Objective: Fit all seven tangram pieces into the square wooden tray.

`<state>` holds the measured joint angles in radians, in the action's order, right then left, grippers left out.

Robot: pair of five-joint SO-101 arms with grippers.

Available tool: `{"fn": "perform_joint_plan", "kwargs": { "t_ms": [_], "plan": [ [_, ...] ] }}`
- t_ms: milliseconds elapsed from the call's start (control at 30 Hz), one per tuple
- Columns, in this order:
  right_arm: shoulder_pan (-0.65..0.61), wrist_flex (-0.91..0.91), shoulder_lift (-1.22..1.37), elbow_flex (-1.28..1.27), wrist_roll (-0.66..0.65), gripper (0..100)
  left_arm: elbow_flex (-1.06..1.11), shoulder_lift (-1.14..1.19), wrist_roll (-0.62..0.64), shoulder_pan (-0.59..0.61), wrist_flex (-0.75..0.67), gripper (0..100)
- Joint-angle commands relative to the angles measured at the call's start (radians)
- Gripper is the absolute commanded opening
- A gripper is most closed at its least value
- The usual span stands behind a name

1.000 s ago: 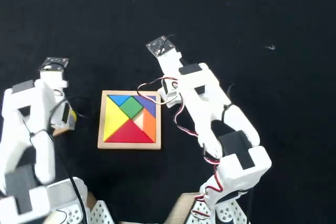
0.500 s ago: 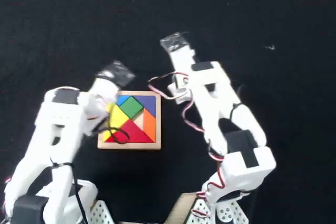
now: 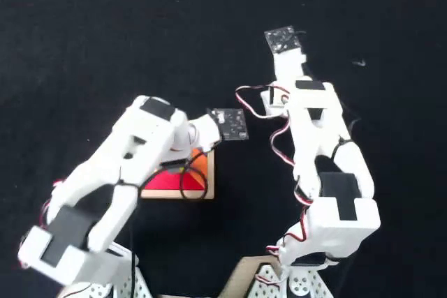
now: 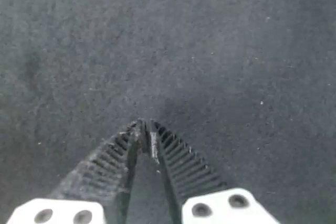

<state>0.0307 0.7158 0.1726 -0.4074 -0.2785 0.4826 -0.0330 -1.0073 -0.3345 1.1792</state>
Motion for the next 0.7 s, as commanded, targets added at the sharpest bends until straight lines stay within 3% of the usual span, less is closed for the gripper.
{"fn": "perform_joint_plan", "kwargs": {
  "t_ms": [0,233,333,467,667],
  "plan": [
    [0.012,-0.021,-0.05,0.019,0.0,1.1,-0.11,0.064,-0.048,0.01,-0.002,9],
    [0.009,-0.02,-0.01,0.042,0.0,1.1,-0.116,0.074,-0.037,0.044,-0.009,31],
    [0.009,-0.018,-0.001,0.047,0.0,1.1,-0.116,0.072,-0.034,0.076,-0.063,30],
    [0.009,-0.015,-0.004,0.047,0.0,1.1,-0.162,0.058,-0.018,0.136,-0.026,30],
    [-0.002,0.051,-0.041,0.053,0.0,1.1,-0.243,-0.089,0.203,0.309,0.072,30]
  ]
}}
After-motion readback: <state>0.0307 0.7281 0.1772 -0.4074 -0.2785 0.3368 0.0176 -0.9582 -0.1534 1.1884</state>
